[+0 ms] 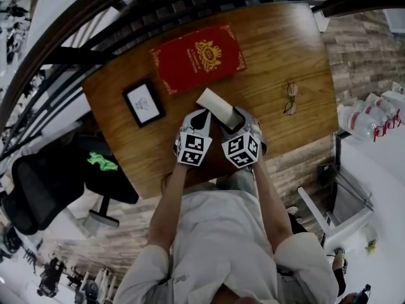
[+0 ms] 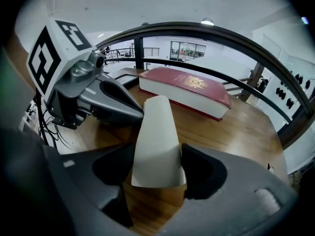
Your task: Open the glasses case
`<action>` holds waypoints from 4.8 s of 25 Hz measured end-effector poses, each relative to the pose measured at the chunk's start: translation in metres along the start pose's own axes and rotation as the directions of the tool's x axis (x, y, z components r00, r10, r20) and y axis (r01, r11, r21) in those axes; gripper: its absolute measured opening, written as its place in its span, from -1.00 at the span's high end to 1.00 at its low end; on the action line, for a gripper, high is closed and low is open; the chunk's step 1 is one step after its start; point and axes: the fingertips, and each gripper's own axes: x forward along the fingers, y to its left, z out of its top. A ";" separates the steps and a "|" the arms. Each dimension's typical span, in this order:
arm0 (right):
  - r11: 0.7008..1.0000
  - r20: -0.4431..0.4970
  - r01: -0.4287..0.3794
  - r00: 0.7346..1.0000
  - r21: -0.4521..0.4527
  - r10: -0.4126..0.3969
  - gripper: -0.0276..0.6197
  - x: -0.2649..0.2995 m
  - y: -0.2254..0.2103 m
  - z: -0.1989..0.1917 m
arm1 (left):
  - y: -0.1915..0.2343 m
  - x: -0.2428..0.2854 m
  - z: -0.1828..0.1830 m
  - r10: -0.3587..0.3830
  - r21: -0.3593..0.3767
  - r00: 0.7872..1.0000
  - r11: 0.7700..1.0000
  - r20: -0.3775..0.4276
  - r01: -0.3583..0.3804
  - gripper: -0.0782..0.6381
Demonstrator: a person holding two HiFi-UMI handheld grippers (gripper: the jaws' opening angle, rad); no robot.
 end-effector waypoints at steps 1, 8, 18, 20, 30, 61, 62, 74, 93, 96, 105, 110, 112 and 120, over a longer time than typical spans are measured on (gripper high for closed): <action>1.000 0.002 -0.004 1.000 0.000 0.004 -0.02 0.000 0.000 0.000 | 0.000 0.000 0.000 0.000 0.000 1.000 1.000 0.000 0.000 0.73; 0.999 0.016 -0.040 0.999 0.034 0.040 -0.01 -0.003 -0.001 0.002 | 0.000 0.000 0.000 0.000 0.000 1.000 1.000 -0.010 0.000 0.73; 0.999 0.028 -0.016 0.999 0.034 0.015 0.02 -0.008 -0.002 0.005 | 0.001 0.002 -0.001 0.000 0.001 1.000 1.000 -0.012 0.000 0.73; 0.999 0.033 -0.015 0.999 0.034 0.013 0.03 -0.008 -0.003 0.005 | 0.001 0.003 -0.002 0.000 0.000 1.000 1.000 -0.012 0.000 0.73; 1.000 0.070 0.001 0.998 0.027 -0.003 0.21 -0.021 -0.007 0.013 | 0.000 0.003 -0.001 -0.001 -0.002 1.000 1.000 -0.010 0.001 0.73; 0.999 0.135 0.034 0.990 0.039 -0.039 0.72 -0.037 -0.022 0.026 | 0.001 0.003 -0.002 0.001 -0.002 1.000 1.000 -0.012 -0.001 0.73; 0.998 0.137 0.036 0.990 0.042 -0.042 0.73 -0.037 -0.024 0.026 | 0.000 0.003 -0.002 0.001 -0.003 1.000 1.000 -0.012 -0.001 0.73; 0.995 0.147 0.065 0.986 0.075 -0.076 0.79 -0.036 -0.042 0.027 | 0.001 0.004 -0.003 0.000 -0.003 1.000 1.000 -0.012 0.000 0.73; 0.989 0.149 0.101 0.982 0.106 -0.116 0.82 -0.033 -0.066 0.026 | 0.001 0.004 -0.002 0.003 -0.004 1.000 1.000 -0.014 -0.003 0.73; 0.988 0.152 0.103 0.981 0.112 -0.119 0.82 -0.031 -0.070 0.026 | 0.001 0.004 -0.002 0.003 -0.007 1.000 1.000 -0.014 -0.003 0.73; 0.989 0.161 0.101 0.980 0.107 -0.117 0.82 -0.028 -0.076 0.026 | 0.002 0.003 -0.003 0.006 -0.008 1.000 1.000 -0.013 -0.006 0.73; 0.990 0.148 0.085 0.984 0.109 -0.101 0.84 -0.029 -0.075 0.024 | 0.004 0.004 -0.002 0.014 -0.020 1.000 1.000 -0.010 -0.015 0.73; 0.990 0.148 0.084 0.984 0.116 -0.101 0.85 -0.030 -0.074 0.024 | 0.006 0.004 -0.001 0.020 -0.025 1.000 0.999 -0.009 -0.020 0.73; 0.984 0.119 0.085 0.987 0.158 -0.104 0.87 -0.031 -0.078 0.014 | 0.003 0.007 0.002 0.015 -0.014 1.000 1.000 -0.010 -0.015 0.73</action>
